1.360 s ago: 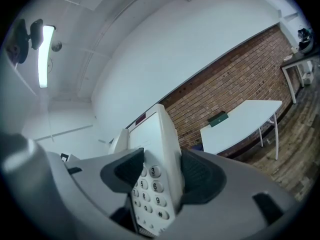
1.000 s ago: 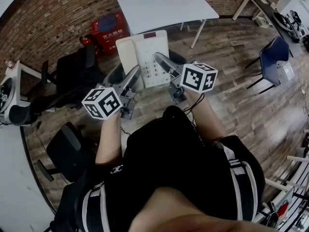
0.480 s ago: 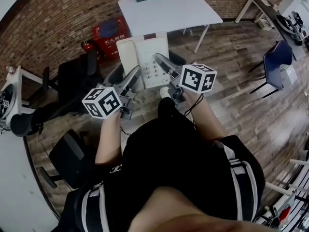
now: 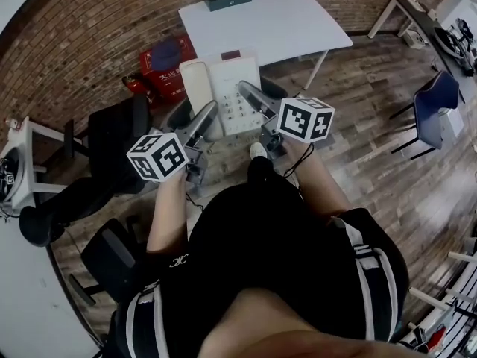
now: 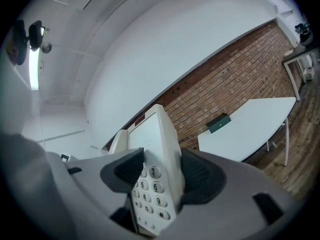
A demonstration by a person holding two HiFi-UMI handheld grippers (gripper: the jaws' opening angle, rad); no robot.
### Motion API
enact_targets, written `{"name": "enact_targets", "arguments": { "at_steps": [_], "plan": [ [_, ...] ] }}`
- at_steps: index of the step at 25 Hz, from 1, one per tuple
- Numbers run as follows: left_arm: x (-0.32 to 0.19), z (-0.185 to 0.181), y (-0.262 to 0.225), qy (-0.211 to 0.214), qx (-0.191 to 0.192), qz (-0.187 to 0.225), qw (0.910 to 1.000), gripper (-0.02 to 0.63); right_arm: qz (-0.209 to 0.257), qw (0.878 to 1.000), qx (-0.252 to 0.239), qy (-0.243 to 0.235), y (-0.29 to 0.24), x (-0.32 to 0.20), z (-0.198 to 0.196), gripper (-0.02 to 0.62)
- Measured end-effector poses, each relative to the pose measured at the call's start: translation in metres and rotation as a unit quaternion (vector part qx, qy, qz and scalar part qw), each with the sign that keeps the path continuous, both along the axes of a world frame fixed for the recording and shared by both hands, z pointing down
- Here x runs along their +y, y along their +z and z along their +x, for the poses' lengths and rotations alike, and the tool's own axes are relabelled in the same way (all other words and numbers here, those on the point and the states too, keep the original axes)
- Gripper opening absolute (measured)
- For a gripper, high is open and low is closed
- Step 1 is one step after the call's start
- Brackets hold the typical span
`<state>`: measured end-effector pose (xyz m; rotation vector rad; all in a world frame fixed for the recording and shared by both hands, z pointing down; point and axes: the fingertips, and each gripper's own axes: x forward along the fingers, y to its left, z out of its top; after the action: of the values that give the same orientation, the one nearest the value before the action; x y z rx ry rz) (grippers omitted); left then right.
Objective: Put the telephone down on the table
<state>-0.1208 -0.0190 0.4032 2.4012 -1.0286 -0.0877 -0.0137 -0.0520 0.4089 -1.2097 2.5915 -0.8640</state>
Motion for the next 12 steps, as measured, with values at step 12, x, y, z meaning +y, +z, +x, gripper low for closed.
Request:
{"name": "enact_targets", "arguments": {
  "at_steps": [12],
  "plan": [
    [-0.152,0.023,-0.001,-0.027,0.001,-0.048,0.9984,0.316,-0.045,0.998,0.008,-0.034,0.0,-0.158,0.021,0.21]
  ]
}}
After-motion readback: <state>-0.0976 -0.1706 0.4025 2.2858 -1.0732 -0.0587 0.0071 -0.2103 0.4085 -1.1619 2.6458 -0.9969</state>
